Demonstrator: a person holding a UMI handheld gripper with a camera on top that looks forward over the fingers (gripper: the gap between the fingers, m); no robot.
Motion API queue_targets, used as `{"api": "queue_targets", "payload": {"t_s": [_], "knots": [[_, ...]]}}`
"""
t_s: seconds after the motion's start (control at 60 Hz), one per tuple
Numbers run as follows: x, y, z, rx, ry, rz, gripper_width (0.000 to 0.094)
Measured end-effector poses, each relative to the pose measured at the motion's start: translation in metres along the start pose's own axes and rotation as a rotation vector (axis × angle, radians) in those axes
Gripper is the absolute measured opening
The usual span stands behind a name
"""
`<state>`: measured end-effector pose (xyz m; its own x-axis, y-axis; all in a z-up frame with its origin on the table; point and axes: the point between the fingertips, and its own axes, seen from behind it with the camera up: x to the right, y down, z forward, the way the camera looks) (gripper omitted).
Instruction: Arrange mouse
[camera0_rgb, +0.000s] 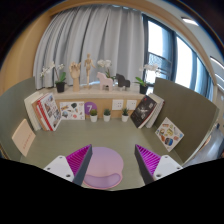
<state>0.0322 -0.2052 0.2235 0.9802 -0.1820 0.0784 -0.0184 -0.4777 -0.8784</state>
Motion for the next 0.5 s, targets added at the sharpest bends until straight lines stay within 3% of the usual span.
{"api": "queue_targets", "payload": {"t_s": [0.217,0.5], "knots": [[0.019,0.118,0.023,-0.149,-0.064,-0.002,0.0853],[0.113,0.214,0.044,-0.336,0.021,0.039,0.0860]]}}
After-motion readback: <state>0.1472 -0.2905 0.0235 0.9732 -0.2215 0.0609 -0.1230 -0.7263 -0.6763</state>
